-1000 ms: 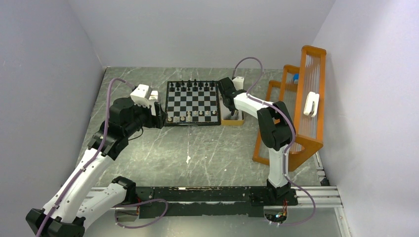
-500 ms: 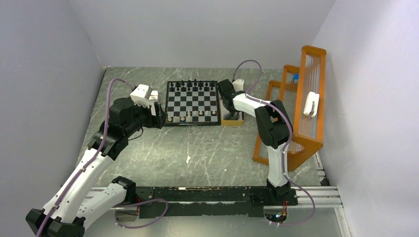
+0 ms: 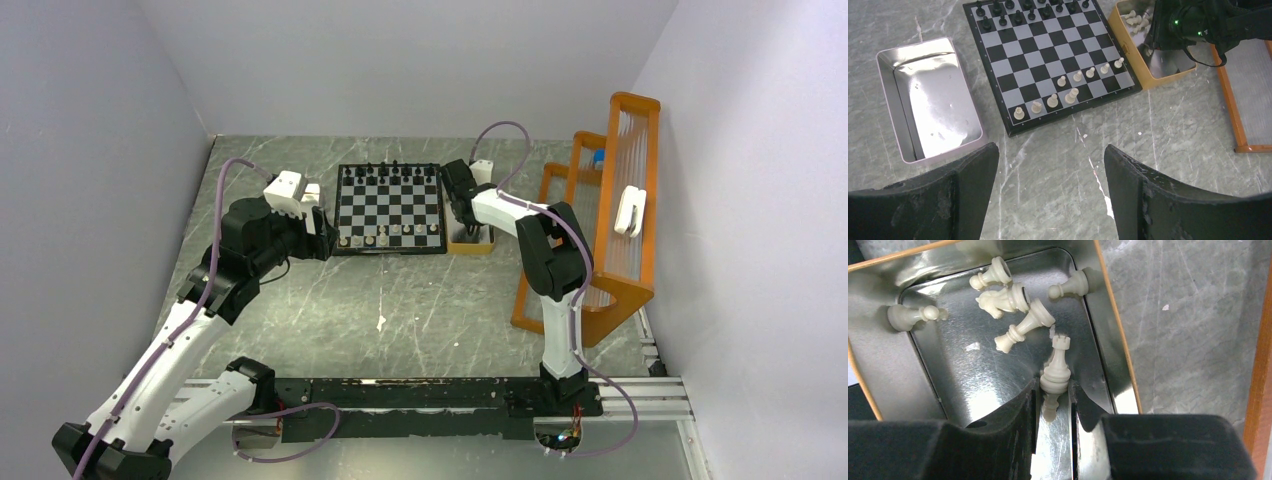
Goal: Set up the chess pieces on the board
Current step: Pick up the chess piece from the storage box.
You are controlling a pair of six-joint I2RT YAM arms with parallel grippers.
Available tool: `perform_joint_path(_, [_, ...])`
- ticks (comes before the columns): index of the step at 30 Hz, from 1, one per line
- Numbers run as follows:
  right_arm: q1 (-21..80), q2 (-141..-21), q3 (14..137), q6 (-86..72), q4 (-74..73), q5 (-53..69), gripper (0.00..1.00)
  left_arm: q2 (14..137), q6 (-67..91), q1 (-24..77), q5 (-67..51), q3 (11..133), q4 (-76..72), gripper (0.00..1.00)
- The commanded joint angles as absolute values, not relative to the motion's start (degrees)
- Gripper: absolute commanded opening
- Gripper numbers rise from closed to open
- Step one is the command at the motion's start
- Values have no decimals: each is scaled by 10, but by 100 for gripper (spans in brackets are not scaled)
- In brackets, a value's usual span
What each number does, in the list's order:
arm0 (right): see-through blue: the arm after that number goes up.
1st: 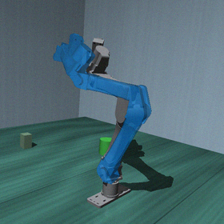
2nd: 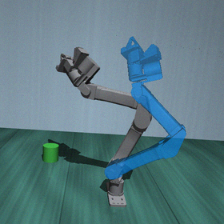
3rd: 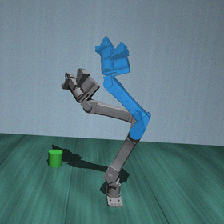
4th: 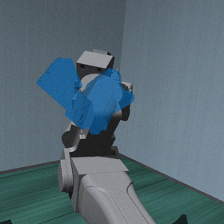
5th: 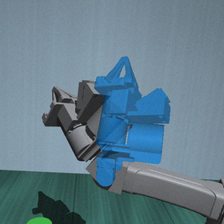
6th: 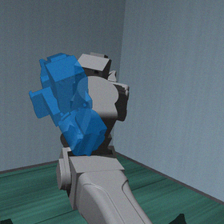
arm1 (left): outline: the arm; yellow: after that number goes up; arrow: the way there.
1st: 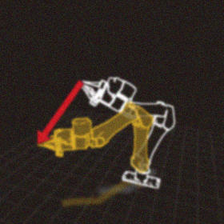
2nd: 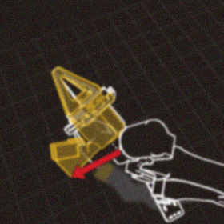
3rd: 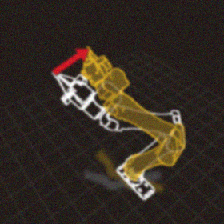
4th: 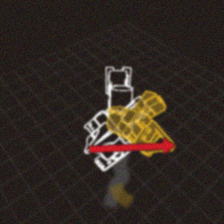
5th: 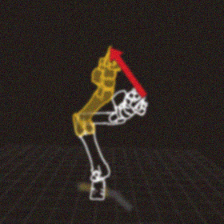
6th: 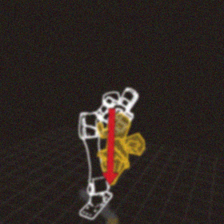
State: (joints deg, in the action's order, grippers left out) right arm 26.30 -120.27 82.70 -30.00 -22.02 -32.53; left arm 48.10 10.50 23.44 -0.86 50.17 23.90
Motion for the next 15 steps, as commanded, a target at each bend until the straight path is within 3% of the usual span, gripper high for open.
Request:
perform_joint_path(1, [254, -1210, 842, -317, -215, -298, 23, 480, 106, 229, -22, 501, 236, 81])
perform_joint_path(15, [222, -1174, 858, -333, -215, -229, 19, 505, 112, 229, -26, 502, 237, 83])
